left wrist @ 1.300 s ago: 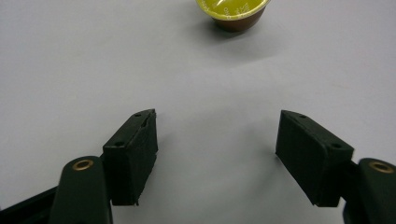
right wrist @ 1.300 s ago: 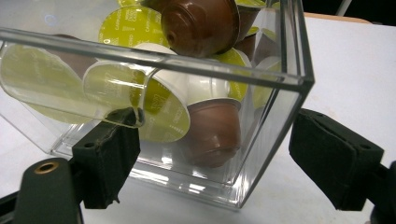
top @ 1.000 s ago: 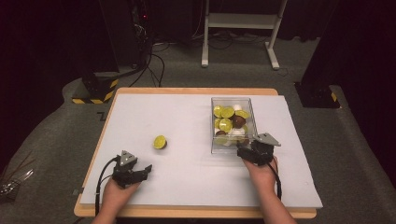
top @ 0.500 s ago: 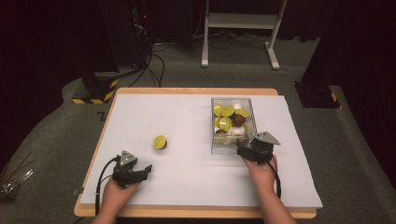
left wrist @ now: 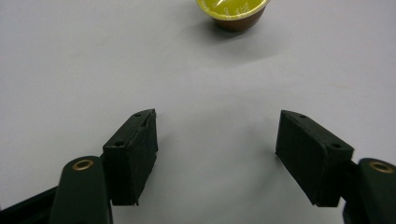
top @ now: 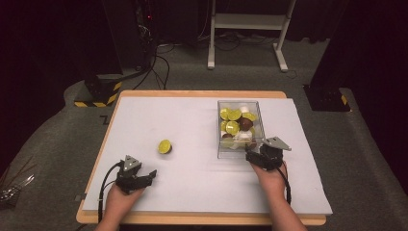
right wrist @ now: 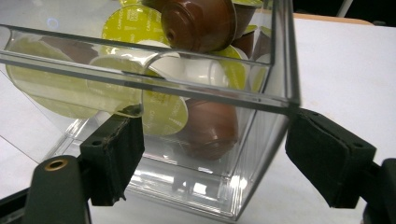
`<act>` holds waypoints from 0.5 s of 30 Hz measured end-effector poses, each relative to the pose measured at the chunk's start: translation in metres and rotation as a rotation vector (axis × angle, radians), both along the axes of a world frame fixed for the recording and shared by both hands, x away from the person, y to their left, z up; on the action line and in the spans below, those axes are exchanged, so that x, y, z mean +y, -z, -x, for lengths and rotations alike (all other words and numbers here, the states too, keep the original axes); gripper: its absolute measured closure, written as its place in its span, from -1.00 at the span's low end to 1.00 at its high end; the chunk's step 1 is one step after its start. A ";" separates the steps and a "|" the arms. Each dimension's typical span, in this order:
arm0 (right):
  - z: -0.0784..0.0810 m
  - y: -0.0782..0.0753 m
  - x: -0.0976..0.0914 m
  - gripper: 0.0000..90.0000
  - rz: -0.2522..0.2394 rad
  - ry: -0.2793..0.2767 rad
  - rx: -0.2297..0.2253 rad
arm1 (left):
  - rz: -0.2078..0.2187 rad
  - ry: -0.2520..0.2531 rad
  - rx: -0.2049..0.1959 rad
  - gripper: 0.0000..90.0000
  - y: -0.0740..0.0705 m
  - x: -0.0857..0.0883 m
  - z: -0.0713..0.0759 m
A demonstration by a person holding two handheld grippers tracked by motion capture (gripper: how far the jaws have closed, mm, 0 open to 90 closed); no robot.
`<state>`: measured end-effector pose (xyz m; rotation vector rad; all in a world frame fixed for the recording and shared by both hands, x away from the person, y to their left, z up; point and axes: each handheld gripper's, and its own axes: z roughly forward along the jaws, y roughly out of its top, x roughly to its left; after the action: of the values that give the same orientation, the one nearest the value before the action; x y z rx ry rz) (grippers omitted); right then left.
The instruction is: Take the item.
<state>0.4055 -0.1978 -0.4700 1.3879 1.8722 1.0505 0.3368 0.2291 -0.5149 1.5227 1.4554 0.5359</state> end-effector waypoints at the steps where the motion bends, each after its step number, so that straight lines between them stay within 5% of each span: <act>1: 0.001 0.000 -0.001 -0.57 0.001 0.001 -0.001 | -0.007 0.003 0.000 -0.34 0.000 0.000 0.000; 15: 0.024 0.003 -0.020 -0.55 -0.019 0.009 -0.001 | 0.019 0.006 0.004 -0.36 0.000 0.001 -0.001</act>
<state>0.3811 -0.2181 -0.4732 1.4053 1.8584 1.0670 0.3374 0.2304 -0.5145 1.5135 1.4554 0.5142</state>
